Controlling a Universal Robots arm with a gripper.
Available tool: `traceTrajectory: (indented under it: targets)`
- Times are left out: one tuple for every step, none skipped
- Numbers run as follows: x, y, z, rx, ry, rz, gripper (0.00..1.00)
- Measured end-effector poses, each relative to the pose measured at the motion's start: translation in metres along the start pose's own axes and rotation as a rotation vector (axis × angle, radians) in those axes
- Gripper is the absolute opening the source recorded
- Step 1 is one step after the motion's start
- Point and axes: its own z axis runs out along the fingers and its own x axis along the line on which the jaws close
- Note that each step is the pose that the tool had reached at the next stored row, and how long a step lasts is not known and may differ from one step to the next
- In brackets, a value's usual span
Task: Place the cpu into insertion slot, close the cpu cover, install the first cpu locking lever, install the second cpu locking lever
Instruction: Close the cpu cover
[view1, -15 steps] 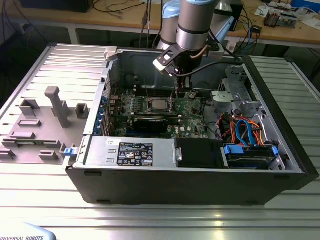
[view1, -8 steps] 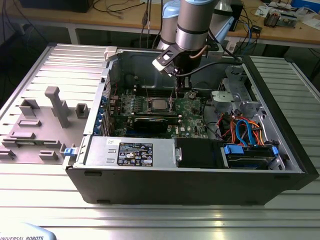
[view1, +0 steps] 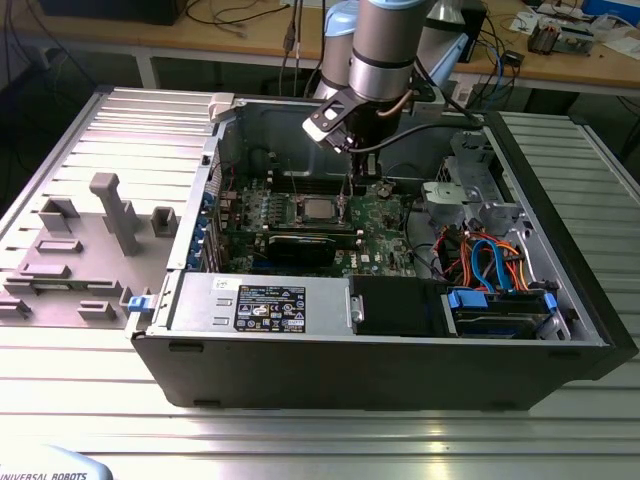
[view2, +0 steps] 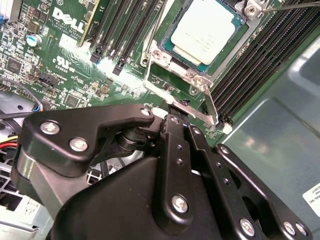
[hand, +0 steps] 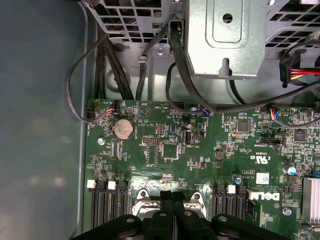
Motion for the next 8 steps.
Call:
traceTrajectory:
  targets:
    - [0.0, -0.0005, 0.0, -0.0001, 0.0001, 0.0, 0.11]
    - [0.0, -0.0008, 0.0, 0.0, 0.0001, 0.0, 0.11]
    - [0.0, -0.001, 0.0, 0.0, 0.0001, 0.0, 0.11]
    - [0.0, -0.0013, 0.0, 0.0, 0.0, 0.0, 0.11]
    - [0.0001, -0.0014, 0.0, -0.0001, 0.0001, 0.0, 0.11]
    - [0.0001, -0.0017, 0.0, 0.0, 0.0, 0.0, 0.11]
    - [0.0001, -0.0017, 0.0, -0.0001, 0.0, 0.0, 0.11]
    - [0.0001, -0.0018, 0.0, -0.0001, 0.0, 0.0, 0.11]
